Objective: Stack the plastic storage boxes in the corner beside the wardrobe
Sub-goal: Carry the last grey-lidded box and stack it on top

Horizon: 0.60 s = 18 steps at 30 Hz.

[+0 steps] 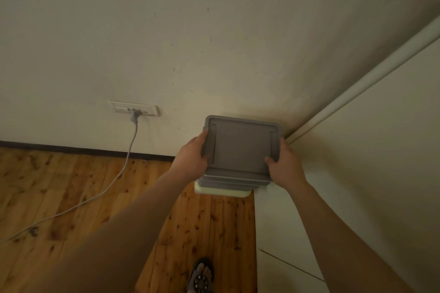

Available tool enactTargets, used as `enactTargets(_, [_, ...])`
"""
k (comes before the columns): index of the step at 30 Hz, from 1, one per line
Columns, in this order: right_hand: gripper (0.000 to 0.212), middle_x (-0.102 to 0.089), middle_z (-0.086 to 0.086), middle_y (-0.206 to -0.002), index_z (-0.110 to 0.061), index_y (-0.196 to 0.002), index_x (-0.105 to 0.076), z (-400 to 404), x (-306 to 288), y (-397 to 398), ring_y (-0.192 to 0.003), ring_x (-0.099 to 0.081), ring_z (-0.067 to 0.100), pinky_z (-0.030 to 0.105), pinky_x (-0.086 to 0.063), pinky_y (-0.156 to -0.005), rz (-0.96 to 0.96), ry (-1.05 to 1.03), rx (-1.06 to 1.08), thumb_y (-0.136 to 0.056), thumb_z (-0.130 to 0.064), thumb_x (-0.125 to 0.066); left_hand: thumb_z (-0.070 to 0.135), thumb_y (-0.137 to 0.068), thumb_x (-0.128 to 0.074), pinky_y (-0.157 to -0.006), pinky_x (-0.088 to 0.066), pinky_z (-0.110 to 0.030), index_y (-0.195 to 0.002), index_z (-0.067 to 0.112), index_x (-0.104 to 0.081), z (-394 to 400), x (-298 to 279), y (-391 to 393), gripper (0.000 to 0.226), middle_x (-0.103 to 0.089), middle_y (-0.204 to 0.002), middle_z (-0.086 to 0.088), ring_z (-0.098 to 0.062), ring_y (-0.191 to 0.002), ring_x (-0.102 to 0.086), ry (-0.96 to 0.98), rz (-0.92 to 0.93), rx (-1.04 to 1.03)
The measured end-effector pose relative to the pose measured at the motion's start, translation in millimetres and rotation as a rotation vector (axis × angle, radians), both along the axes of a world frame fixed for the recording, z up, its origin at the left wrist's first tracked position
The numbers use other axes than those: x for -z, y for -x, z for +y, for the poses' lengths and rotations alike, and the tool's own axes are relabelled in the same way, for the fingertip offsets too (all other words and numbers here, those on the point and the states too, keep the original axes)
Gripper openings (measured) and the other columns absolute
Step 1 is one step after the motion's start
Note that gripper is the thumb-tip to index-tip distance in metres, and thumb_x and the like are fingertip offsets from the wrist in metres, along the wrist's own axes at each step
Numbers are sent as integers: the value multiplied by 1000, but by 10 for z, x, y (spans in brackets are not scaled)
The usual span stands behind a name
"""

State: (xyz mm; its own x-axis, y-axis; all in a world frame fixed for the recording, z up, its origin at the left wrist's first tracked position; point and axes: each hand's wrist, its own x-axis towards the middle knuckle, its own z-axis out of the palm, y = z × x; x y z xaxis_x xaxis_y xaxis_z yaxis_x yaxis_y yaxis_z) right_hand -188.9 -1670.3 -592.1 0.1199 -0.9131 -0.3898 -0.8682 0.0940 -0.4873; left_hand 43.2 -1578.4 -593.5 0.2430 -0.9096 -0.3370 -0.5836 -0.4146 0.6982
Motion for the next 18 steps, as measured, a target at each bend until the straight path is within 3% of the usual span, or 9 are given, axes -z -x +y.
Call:
enactTargets(11, [77,-32,13,-154,-20,-157,-5,41,-91,10,-134,-42,35,44,-41,-106,58,-26,-57,-99,-33,-53,15,-98,-55,-104,-46,-43,-153,25,-25,22,-43,46,64,-46,-144,-3,-25,-128,-49,-45,2,-53])
enactTargets(18, [62,-49,10,-139,-19,-148,-34,102,-420,26,-122,-51,31,44,-49,-99,34,23,-59,-94,-42,-53,19,-99,-53,-102,-46,-40,-149,21,-34,57,-267,112,54,-47,-145,-3,-24,-127,-51,-35,-12,-97])
